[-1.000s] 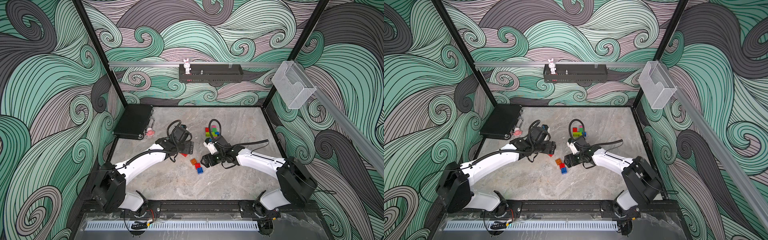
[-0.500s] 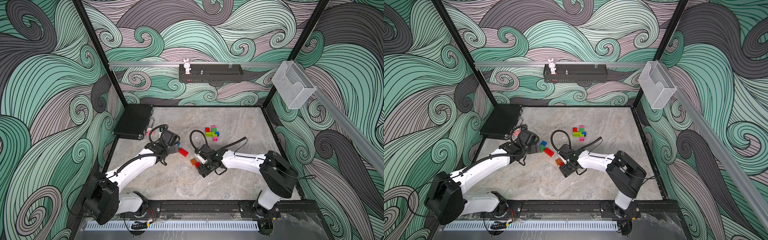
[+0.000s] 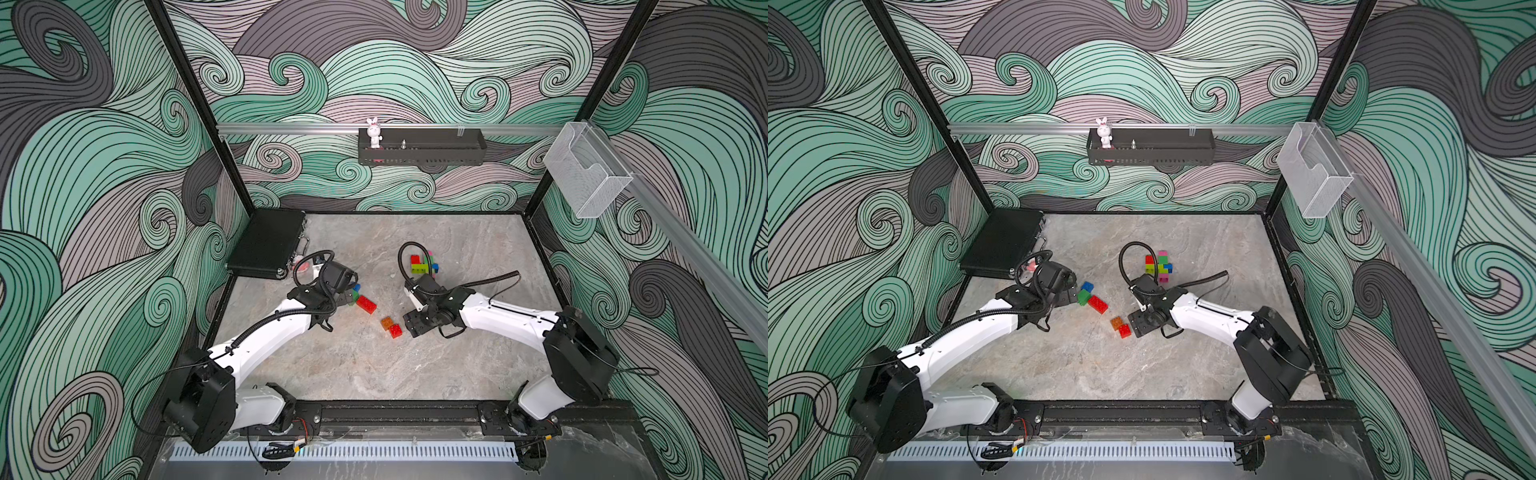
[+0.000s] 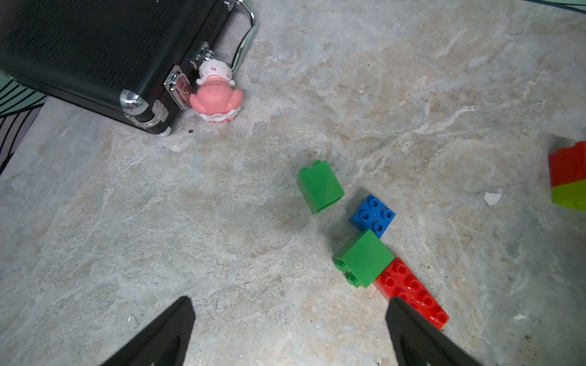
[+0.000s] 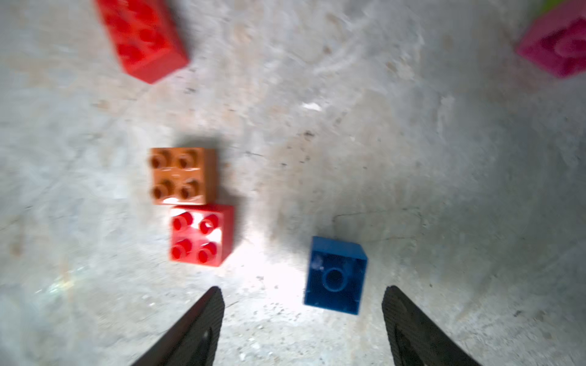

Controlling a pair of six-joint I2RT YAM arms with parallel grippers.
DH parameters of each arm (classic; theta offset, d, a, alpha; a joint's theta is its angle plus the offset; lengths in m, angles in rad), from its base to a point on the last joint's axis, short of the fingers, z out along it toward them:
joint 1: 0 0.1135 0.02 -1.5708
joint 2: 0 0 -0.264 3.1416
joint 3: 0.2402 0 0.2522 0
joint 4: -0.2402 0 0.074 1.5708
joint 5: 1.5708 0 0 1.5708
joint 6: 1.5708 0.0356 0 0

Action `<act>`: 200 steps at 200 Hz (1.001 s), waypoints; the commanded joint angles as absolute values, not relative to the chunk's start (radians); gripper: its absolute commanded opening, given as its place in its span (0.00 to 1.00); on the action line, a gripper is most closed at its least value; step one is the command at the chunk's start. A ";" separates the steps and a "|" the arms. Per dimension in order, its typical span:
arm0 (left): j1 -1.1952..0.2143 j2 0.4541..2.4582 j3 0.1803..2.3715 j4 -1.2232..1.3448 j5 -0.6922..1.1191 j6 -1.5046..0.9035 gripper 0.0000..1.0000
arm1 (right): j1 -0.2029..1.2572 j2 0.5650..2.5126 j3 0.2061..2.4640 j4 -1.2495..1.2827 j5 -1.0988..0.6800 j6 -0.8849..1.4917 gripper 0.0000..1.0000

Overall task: Assemble the number 4 with lego
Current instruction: Move the lego brick at the center of the board, then pick up the lego brick from the center of the board.

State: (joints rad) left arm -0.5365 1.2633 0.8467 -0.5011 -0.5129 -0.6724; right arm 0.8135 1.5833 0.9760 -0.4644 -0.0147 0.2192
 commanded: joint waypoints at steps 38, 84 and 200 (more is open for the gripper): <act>-0.487 1.104 0.738 -0.466 -0.576 -0.744 0.99 | 0.902 1.784 1.207 -0.541 -0.030 0.164 0.71; -0.460 1.019 0.694 -0.508 -0.623 -0.756 0.99 | 0.922 1.957 1.375 -0.636 0.053 0.166 0.62; -0.450 1.067 0.711 -0.533 -0.621 -0.758 0.99 | 0.939 2.051 1.445 -0.673 0.047 0.199 0.37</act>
